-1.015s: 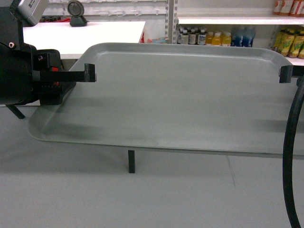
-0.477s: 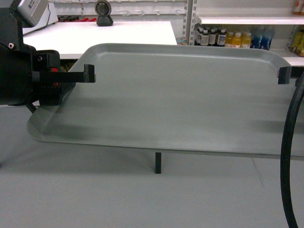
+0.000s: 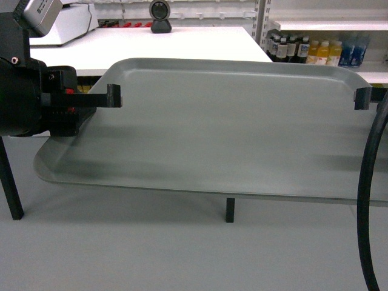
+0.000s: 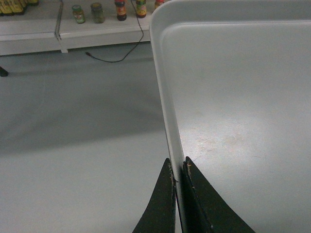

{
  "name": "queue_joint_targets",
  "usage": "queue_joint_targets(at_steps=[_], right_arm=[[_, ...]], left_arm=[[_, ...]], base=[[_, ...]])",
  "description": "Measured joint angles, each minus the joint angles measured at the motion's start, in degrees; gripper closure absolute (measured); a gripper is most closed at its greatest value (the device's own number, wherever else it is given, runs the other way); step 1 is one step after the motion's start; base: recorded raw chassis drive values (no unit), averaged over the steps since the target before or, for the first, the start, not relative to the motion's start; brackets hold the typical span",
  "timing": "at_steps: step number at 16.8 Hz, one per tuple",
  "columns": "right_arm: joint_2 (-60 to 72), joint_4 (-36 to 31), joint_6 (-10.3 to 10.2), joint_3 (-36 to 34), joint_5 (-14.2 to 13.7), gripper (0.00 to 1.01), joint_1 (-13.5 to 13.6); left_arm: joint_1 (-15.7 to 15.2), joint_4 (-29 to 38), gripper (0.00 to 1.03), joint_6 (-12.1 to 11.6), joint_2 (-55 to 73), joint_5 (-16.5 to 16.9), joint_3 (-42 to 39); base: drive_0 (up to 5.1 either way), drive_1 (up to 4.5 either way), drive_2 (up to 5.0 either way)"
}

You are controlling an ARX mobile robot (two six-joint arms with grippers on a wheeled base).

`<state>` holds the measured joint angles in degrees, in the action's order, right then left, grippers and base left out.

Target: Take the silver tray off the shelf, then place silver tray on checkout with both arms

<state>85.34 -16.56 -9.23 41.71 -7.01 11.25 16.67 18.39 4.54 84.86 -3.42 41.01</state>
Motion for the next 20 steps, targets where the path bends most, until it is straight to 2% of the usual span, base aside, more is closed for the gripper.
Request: queue_joint_targets(at_steps=[20], right_arm=[[0.0,0.0,0.0,0.0,-0.1,0.98,0.3]], left_arm=[[-0.3,0.1,1.0,0.0,0.0,0.1,0.0]], base=[[-4.9,2.46,2.5]])
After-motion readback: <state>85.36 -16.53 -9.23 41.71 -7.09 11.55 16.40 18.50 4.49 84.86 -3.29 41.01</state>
